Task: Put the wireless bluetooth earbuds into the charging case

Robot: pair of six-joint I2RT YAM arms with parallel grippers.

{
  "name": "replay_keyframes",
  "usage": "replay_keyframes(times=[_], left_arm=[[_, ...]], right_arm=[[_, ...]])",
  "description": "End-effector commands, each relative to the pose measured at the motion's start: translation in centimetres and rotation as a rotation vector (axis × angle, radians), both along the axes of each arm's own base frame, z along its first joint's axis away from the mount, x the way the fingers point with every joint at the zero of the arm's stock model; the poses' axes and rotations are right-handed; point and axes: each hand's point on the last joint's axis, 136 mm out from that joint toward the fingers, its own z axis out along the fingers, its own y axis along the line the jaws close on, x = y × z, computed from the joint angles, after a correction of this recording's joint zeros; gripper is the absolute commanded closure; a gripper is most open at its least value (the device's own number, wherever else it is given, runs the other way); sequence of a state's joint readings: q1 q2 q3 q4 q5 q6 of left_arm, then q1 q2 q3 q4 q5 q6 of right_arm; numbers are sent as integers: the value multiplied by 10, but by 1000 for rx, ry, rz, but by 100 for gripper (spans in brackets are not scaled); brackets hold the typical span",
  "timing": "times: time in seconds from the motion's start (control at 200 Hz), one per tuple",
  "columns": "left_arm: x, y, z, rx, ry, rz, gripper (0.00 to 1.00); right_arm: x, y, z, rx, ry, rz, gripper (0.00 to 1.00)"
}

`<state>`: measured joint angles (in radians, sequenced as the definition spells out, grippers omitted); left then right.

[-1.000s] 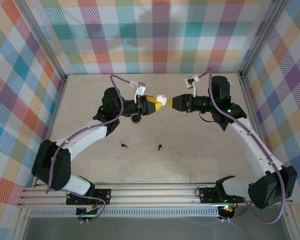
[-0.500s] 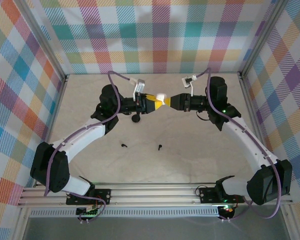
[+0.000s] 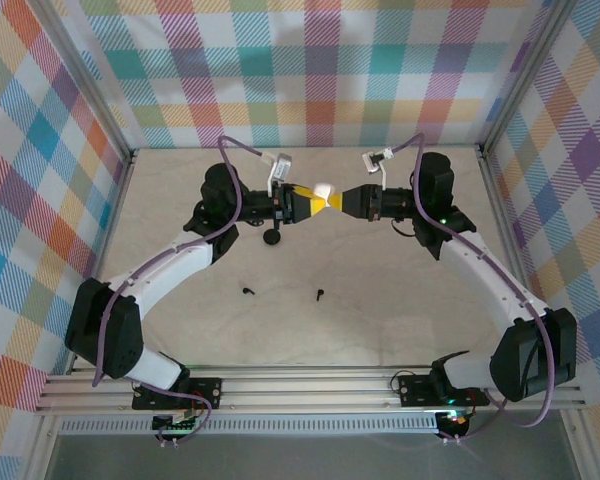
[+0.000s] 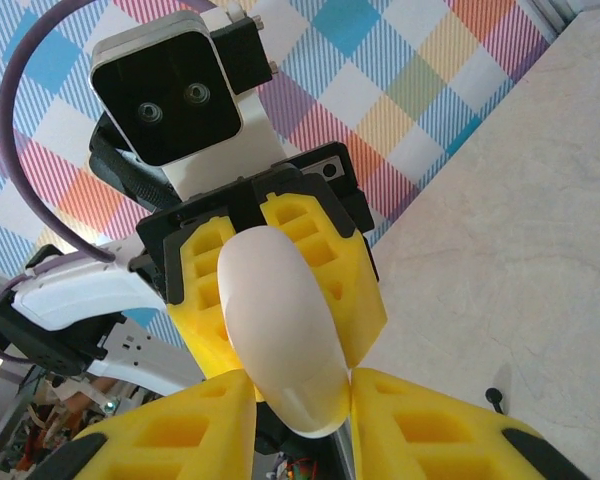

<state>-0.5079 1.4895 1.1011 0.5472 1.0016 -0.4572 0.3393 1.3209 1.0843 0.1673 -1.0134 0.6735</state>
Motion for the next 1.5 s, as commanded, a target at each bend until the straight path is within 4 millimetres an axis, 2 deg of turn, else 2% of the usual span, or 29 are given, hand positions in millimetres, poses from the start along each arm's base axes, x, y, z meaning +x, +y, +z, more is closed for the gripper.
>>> replay_keyframes(times=[0.0, 0.105, 0.225, 0.325, 0.445, 0.59, 0.62, 0.67, 0.69, 0.71, 0.725, 0.79, 0.955, 1.065, 1.145, 1.315, 1.495], left_arm=[[-13, -11, 16, -19, -33, -83, 100], [-12, -13, 13, -15, -24, -90, 100], [-11, -15, 9, -9, -15, -90, 100], [-9, -15, 7, -1, -10, -82, 93], [-4, -14, 0, 28, -11, -47, 73], [9, -8, -11, 80, -8, 54, 51], [12, -5, -13, 90, -2, 80, 40], [20, 2, -19, 108, 9, 133, 27], [24, 5, -22, 118, 16, 157, 18], [28, 9, -25, 128, 23, 182, 4], [31, 12, -27, 136, 27, 203, 1], [44, 28, -41, 181, 52, 307, 0], [74, 87, -77, 338, 87, 647, 0], [83, 122, -101, 461, 145, 830, 0], [83, 135, -116, 529, 193, 857, 0], [81, 149, -153, 605, 315, 865, 0], [91, 200, -196, 576, 559, 1057, 0]], right_arm=[[-10, 9, 0, 26, -6, 71, 69], [-8, 10, -2, 25, 3, 64, 71], [-6, 11, -5, 26, 16, 71, 82], [-5, 10, -7, 23, 12, 63, 90], [0, 9, -13, 1, 7, 20, 95], [13, 3, -30, -63, 64, -63, 99], [16, 1, -33, -69, 75, -74, 100], [22, -2, -40, -86, 106, -97, 100], [25, -4, -43, -94, 118, -106, 100], [28, -6, -45, -100, 131, -115, 100], [30, -7, -48, -106, 142, -121, 100], [38, -13, -58, -132, 184, -140, 100], [60, -23, -94, -208, 304, -153, 99], [77, -27, -140, -295, 410, -166, 98], [87, -25, -173, -346, 484, -150, 98], [112, -22, -235, -424, 597, -135, 99], [134, -28, -283, -486, 688, -156, 99]])
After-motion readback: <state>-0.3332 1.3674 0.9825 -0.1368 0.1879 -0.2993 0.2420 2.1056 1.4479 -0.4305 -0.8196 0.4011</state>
